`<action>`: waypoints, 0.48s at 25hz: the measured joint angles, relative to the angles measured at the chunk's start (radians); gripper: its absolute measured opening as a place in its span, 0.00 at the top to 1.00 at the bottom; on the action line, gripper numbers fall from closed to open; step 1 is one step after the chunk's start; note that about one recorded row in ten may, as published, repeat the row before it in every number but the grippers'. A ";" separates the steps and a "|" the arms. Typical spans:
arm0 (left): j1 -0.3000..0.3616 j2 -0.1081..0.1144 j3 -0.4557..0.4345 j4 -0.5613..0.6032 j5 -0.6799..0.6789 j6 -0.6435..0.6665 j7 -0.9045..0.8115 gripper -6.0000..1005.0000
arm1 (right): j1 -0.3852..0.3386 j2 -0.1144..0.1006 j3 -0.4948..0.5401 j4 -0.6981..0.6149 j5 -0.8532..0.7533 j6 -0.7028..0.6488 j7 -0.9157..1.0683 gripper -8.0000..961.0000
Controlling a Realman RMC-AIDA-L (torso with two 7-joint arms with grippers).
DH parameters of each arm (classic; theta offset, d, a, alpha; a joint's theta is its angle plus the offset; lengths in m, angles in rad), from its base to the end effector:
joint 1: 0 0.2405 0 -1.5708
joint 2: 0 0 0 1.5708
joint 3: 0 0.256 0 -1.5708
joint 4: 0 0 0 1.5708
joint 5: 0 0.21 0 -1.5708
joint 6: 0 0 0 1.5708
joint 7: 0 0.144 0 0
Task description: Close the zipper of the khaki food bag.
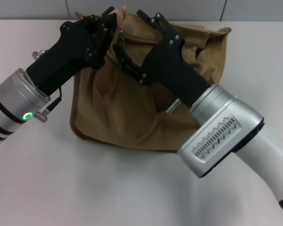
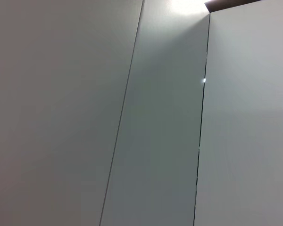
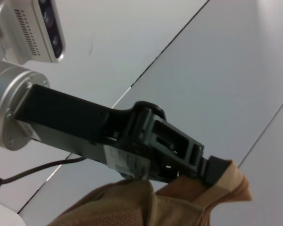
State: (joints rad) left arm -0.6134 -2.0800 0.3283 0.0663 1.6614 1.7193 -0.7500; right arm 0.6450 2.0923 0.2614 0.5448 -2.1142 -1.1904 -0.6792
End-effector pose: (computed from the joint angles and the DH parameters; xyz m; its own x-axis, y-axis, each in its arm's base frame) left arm -0.2222 0.3205 -0.0167 0.3945 -0.0791 0.9155 0.4802 -0.8317 -0.2787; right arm 0.1483 0.3132 -0.1197 0.7529 0.5912 -0.2893 0.0224 -0.4622 -0.8865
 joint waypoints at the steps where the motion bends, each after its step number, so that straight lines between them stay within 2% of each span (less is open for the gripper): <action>1: 0.000 0.000 0.000 0.000 0.000 0.000 0.000 0.97 | 0.000 0.000 0.007 -0.001 0.002 0.003 0.014 0.17; 12: 0.003 0.000 0.002 -0.002 0.000 -0.003 0.005 0.97 | 0.001 0.000 0.028 -0.003 -0.001 0.009 0.052 0.21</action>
State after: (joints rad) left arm -0.6100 -2.0801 0.3298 0.0643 1.6610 1.7159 -0.7450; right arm 0.6458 2.0923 0.2896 0.5419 -2.1154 -1.1811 -0.6269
